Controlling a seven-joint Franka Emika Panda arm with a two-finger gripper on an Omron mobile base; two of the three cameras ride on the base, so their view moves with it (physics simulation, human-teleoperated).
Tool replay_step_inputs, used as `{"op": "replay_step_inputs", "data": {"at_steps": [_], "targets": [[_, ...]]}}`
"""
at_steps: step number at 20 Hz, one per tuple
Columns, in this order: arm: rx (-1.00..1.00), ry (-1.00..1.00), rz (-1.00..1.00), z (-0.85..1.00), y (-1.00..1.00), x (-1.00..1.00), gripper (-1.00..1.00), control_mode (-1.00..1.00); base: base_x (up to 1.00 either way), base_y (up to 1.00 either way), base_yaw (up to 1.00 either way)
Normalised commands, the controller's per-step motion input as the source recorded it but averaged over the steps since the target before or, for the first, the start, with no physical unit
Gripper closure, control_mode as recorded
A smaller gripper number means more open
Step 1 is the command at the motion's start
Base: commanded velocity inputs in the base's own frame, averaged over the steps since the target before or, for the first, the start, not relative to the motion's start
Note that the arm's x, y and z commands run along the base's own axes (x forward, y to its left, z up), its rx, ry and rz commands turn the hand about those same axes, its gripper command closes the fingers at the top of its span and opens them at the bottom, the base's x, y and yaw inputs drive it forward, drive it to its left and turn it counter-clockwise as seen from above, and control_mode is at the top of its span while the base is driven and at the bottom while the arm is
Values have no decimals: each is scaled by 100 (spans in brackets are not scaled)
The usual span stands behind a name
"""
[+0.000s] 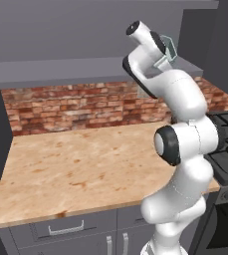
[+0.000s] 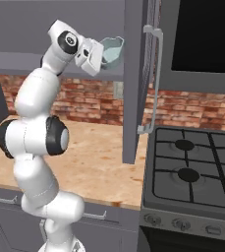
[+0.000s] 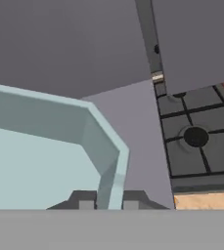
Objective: Retrieve the tupperware and aluminum foil from the cabinet and place them on the dining counter near the plate with broccoli and shrimp to prepare for storing leftovers.
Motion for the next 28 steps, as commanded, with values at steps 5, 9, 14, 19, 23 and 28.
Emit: {"op": "replay_step_inputs", "data": {"at_steps": [5, 9, 14, 19, 23, 28], "targets": [[-14, 1, 9, 29, 75, -98, 100, -100, 0, 0, 0], [-20, 10, 8, 23, 80, -100, 100, -100, 0, 0, 0], [-11, 4, 10, -3, 60, -100, 100, -100, 0, 0, 0], [-1, 8, 9, -1, -3, -100, 100, -100, 0, 0, 0], [3, 0, 3, -5, -69, -100, 100, -100, 0, 0, 0], [7, 0, 0, 0, -75, -100, 100, -100, 0, 0, 0]]}}
